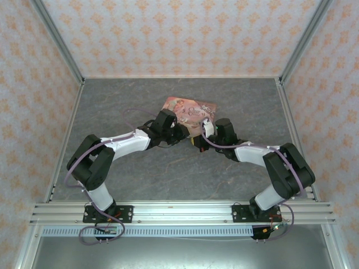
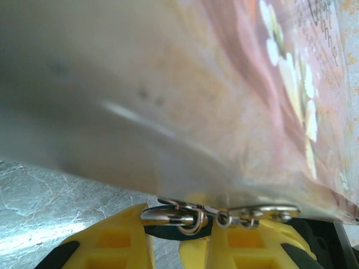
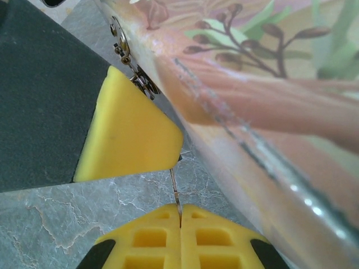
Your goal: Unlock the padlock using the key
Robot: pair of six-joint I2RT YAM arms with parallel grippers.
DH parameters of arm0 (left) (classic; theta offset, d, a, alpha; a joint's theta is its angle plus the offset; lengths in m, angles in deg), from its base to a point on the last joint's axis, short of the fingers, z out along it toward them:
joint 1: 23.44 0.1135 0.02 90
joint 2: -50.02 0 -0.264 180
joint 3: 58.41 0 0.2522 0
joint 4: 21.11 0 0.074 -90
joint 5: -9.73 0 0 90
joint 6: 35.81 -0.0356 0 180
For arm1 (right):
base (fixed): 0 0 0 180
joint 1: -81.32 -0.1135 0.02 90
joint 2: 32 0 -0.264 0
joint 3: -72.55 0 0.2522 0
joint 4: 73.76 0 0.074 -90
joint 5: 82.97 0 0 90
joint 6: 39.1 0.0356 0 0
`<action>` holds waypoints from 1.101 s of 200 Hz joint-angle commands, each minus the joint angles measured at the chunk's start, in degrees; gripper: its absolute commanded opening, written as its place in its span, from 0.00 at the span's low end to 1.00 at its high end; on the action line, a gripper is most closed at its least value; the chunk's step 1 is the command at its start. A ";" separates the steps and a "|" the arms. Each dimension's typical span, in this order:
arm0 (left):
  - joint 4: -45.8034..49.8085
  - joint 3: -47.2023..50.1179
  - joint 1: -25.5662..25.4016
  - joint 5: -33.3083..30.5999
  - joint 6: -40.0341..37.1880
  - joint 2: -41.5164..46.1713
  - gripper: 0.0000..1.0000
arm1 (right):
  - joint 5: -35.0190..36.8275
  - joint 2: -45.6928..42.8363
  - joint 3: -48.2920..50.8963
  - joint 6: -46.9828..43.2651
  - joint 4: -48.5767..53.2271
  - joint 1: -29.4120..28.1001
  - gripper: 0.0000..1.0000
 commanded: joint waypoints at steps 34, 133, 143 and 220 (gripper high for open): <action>-1.49 -1.24 -1.82 6.26 1.25 1.76 0.19 | 0.15 1.41 -1.73 -2.36 -1.33 -1.32 0.00; -0.39 -1.07 -1.55 5.29 0.48 1.80 0.19 | 2.45 -2.01 0.90 -3.02 0.66 -0.82 0.00; -0.44 -1.10 -1.47 5.21 0.54 1.70 0.19 | 2.66 -2.72 1.58 -3.06 0.84 -0.46 0.00; -0.72 -1.07 -1.29 5.14 0.72 1.16 0.19 | 2.54 -3.12 3.84 -2.58 1.05 -0.40 0.00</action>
